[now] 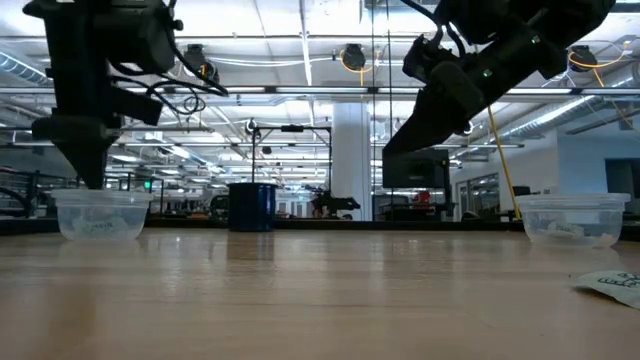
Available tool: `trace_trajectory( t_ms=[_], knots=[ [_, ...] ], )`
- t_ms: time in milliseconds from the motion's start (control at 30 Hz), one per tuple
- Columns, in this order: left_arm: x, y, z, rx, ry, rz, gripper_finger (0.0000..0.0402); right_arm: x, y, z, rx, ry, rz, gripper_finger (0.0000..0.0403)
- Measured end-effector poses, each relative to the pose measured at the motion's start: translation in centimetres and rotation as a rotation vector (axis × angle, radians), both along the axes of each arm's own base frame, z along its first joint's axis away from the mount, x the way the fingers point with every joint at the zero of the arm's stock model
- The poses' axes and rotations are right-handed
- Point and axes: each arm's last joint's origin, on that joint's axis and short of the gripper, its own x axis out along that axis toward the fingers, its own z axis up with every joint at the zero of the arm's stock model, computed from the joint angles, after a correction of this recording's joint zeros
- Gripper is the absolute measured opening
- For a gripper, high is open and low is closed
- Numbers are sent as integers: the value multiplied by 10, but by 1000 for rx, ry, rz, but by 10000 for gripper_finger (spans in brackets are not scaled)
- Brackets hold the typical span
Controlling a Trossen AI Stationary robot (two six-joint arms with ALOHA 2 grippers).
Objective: Pick and place Stevia / Truvia into bins
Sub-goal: Put the stevia packet into the left container, then put the stevia packet into the right container
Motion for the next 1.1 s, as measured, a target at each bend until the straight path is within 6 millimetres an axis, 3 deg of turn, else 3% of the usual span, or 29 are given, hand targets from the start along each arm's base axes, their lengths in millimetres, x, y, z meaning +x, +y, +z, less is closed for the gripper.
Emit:
trace_trajectory(
  t_ms=[400,633,867,1100],
  knots=[
    [9,3,-1,-63,-73,-42,27,-1,14,0,57,-9,13,114],
    [9,3,-1,-56,-72,-42,100,-2,37,0,65,-3,122,114],
    [13,3,7,-50,-85,-78,147,-7,70,3,63,-16,280,114],
    [29,3,46,-41,-166,-152,149,-9,126,20,91,-61,492,114]
  ],
)
